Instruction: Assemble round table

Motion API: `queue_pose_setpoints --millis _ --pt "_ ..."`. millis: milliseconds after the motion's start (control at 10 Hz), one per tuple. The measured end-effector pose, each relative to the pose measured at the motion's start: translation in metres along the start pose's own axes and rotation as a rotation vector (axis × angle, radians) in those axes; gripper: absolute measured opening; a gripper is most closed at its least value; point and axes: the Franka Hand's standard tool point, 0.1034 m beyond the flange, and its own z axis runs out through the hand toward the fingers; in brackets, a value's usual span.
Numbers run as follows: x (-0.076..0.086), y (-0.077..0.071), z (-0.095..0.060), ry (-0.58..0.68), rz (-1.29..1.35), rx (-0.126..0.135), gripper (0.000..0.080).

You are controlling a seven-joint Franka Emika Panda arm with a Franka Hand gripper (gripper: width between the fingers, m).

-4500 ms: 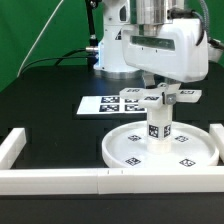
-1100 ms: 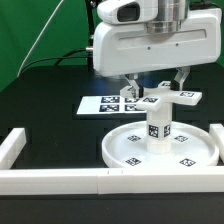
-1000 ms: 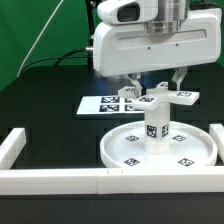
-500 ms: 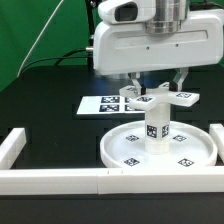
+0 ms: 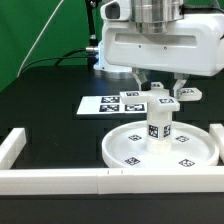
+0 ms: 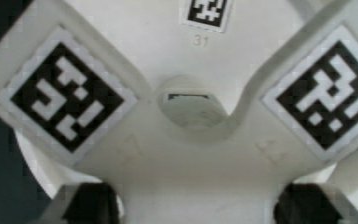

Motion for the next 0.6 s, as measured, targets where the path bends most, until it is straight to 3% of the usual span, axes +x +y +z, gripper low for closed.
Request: queue_pose_setpoints --millis 600 --pt "-0.0007 -0.0012 0.0000 0.003 0.324 0.001 0.0435"
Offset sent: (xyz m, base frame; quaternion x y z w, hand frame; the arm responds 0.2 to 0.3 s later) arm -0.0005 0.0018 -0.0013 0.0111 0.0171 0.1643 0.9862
